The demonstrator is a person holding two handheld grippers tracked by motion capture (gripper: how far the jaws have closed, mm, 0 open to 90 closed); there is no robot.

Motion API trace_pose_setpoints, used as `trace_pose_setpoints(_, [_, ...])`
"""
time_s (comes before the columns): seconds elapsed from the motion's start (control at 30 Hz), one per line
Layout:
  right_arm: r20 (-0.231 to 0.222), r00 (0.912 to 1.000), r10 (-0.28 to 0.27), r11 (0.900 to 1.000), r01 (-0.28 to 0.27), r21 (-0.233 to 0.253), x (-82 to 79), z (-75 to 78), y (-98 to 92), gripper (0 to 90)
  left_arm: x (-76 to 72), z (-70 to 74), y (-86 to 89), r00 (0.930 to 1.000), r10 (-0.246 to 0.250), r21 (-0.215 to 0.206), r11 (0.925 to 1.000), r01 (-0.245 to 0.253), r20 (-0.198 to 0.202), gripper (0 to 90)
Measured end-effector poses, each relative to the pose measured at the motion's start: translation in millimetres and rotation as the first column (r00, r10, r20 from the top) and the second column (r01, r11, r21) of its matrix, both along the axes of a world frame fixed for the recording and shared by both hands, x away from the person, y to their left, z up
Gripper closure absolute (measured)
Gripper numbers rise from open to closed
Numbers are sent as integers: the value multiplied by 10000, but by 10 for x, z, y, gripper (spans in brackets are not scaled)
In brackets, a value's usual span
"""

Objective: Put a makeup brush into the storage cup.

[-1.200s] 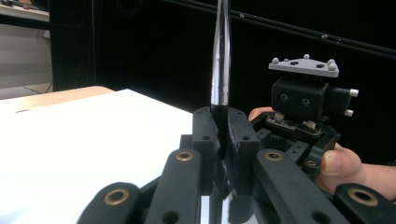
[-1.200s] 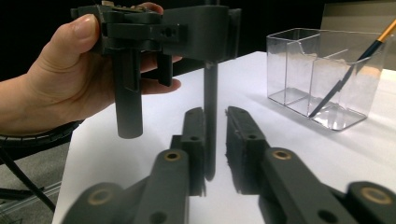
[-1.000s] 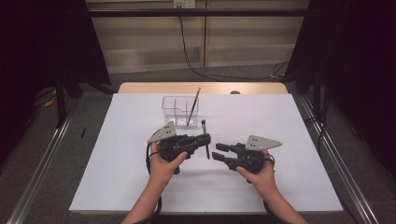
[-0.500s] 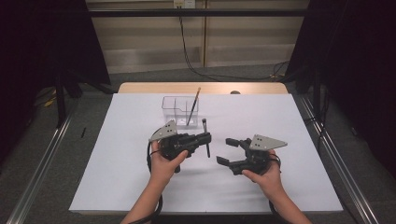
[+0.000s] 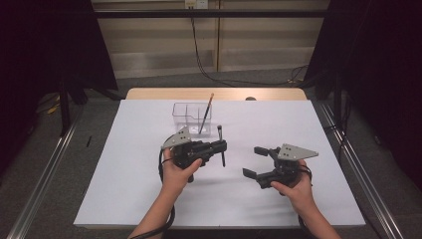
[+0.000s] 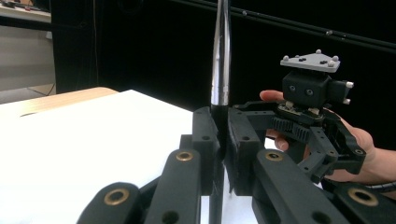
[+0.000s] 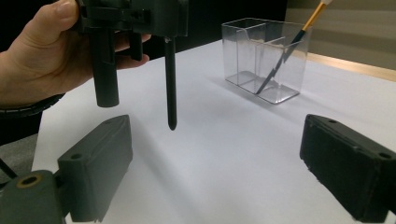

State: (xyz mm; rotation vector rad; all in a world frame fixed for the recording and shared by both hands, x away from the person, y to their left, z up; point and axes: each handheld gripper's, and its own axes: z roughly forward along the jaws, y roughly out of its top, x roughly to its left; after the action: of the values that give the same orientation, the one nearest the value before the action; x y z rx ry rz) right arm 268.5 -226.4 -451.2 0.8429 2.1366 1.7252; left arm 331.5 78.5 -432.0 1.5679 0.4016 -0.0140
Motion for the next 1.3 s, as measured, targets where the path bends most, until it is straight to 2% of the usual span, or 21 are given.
trace_pose_setpoints(0.3, [0, 9998, -188, 9998, 188, -80, -41, 7, -136, 65, 10, 8, -35, 9999, -72, 247, 9997, 70, 104, 836])
trace_pose_setpoints(0.77, [-16, 9991, -420, 9986, 419, -319, -97, 6, -320, 48, 19, 27, -9, 9999, -3, 266, 9996, 0, 144, 837])
trace_pose_setpoints(1.2, [84, 9990, -444, 9985, 447, -317, -133, 26, -465, 22, 24, 24, 7, 9999, 21, 267, 9996, -24, 125, 837])
trace_pose_setpoints(1.3, [70, 9996, -272, 9990, 274, -340, -146, 25, -506, 8, 24, 25, 8, 9999, 26, 296, 9996, -30, 137, 837])
